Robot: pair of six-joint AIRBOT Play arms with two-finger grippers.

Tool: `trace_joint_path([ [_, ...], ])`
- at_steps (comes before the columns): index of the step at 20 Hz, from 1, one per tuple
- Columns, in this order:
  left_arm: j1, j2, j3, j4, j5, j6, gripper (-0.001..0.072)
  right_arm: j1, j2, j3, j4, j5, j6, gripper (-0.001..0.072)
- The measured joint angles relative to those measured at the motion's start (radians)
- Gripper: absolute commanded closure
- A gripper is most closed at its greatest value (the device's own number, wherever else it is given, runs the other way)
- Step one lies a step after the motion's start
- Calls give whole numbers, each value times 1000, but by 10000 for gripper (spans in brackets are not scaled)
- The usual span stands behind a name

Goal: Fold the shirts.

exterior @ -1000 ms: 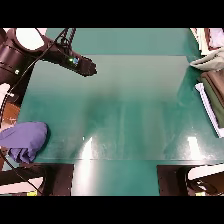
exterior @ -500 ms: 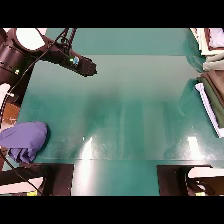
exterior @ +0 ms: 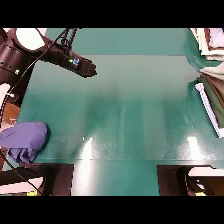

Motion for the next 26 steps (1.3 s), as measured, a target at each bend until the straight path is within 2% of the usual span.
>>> trace_joint_path([
  [7, 0, 0, 0, 3, -8, 5, 677, -74, 80, -177, -234, 132, 142, 678],
  [8, 0, 0, 0, 3, -8, 7, 676, -91, 95, -214, -246, 137, 149, 553],
  [9, 0, 0, 0, 4, -8, 11, 676, -108, 109, -251, -257, 142, 154, 235],
  [10, 0, 0, 0, 5, -8, 15, 676, -129, 125, -292, -266, 153, 159, 68],
  [12, 0, 0, 0, 6, -8, 22, 676, -161, 145, -352, -271, 154, 167, 76],
  [13, 0, 0, 0, 6, -9, 24, 676, -174, 154, -374, -264, 154, 168, 124],
  [14, 0, 0, 0, 6, -9, 26, 676, -183, 161, -385, -247, 154, 171, 139],
  [16, 0, 0, 0, 6, -9, 27, 676, -182, 168, -389, -194, 154, 174, 139],
  [20, 0, 0, 0, 6, -9, 29, 676, -77, 176, -346, -73, 179, 177, 141],
  [21, 0, 0, 0, 6, -14, 29, 676, -30, 177, -330, -51, 183, 178, 164],
  [23, 0, 1, 0, 6, -29, 29, 676, 73, 178, -298, -26, 188, 178, 424],
  [25, 0, 1, 0, 6, -32, 29, 676, 184, 178, -265, -10, 191, 179, 651],
  [26, 0, 1, 0, 6, -32, 29, 676, 236, 178, -250, -2, 191, 179, 689],
])
